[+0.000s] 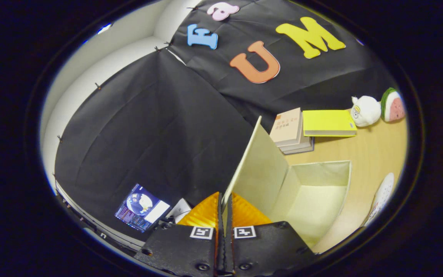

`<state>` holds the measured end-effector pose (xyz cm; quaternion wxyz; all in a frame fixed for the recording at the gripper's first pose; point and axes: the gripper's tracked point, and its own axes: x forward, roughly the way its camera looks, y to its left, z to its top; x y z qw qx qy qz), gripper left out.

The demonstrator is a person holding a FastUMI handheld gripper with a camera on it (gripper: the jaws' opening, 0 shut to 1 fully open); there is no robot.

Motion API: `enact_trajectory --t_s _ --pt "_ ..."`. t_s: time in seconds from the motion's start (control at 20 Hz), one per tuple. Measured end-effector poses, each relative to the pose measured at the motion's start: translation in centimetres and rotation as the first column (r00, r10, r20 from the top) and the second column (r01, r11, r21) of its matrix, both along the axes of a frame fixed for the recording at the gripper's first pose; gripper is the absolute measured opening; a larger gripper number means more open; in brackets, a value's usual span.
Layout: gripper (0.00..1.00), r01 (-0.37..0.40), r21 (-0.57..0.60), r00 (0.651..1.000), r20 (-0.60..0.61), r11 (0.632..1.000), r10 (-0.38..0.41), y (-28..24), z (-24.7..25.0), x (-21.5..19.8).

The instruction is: Open the storage box then place both shoes into the box .Put the left shoe in first, then the right shoe, with the right side of both shoes facing outward in a uniform manner.

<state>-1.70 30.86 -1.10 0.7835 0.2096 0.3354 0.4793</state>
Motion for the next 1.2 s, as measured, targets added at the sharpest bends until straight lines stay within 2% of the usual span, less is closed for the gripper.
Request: enact_trajectory --t_s 0.3,0.4,0.65,0.85,0.95,1.2 --pt "0.14 0.022 -0.096 0.994 0.111 0.995 -0.011 6.1 -0.7 -0.3" --pt "0.21 0.051 -0.152 0.985 0.174 0.987 -0.024 7.0 -1.2 0.3" --pt "0.71 0.094 -0.2 0.966 0.257 0.975 -0.04 7.8 -1.2 -0.3" --pt "0.97 0.143 -0.209 0.954 0.288 0.967 -0.079 6.3 -1.5 0.1" --pt "1.0 0.189 -0.208 0.943 0.311 0.96 -0.118 4.5 -1.1 0.5" --pt "1.0 0.32 -0.222 0.89 0.404 0.921 -0.212 -1.6 -0.3 2.3"
